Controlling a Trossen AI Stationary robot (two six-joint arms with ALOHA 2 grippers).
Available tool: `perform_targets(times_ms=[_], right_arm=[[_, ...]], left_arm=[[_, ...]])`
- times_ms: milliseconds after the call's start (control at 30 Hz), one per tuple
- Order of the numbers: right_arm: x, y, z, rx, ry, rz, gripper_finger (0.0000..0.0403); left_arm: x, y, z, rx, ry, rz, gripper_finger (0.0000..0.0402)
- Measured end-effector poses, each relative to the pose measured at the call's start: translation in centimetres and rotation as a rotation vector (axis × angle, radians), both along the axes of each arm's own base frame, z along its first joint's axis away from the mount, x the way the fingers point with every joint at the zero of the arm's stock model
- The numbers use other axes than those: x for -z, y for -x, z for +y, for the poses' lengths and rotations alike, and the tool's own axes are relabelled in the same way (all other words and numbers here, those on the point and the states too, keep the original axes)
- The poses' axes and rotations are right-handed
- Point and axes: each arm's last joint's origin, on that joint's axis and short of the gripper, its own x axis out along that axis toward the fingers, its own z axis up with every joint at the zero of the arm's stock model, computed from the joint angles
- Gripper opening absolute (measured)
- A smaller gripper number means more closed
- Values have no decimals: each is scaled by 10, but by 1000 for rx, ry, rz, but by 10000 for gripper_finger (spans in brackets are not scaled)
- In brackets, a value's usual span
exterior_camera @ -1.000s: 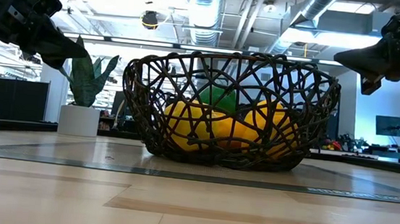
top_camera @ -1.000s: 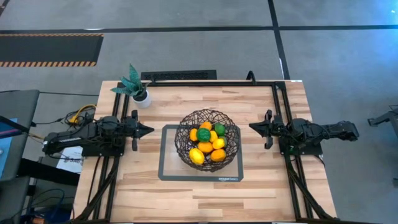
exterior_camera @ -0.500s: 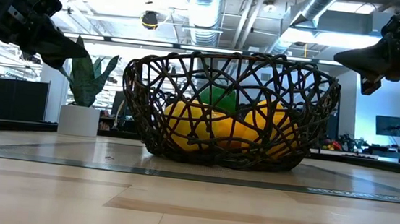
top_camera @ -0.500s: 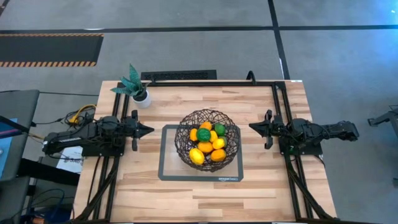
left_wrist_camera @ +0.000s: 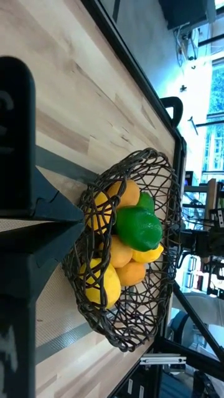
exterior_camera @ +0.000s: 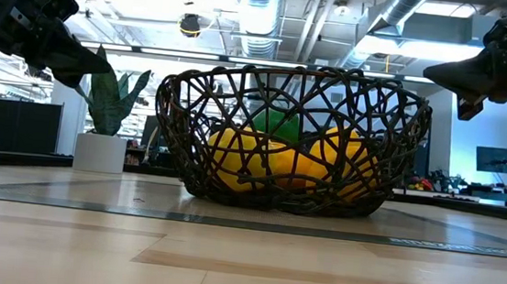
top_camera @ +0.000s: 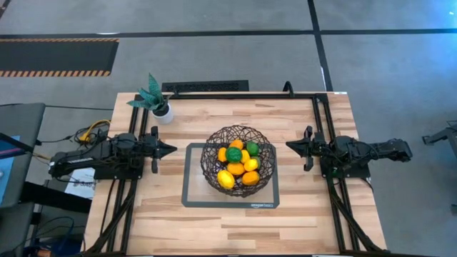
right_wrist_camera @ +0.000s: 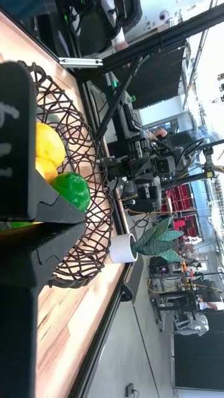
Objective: Build produce basket
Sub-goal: Return to Home Position
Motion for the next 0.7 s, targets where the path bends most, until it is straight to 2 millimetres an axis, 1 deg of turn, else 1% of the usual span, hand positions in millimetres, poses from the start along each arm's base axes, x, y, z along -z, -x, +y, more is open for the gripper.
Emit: perform_targets(times_ms=[700], right_arm=[[0,0,0,0,0,0,22]], left_arm=[[0,0,0,0,0,0,0]])
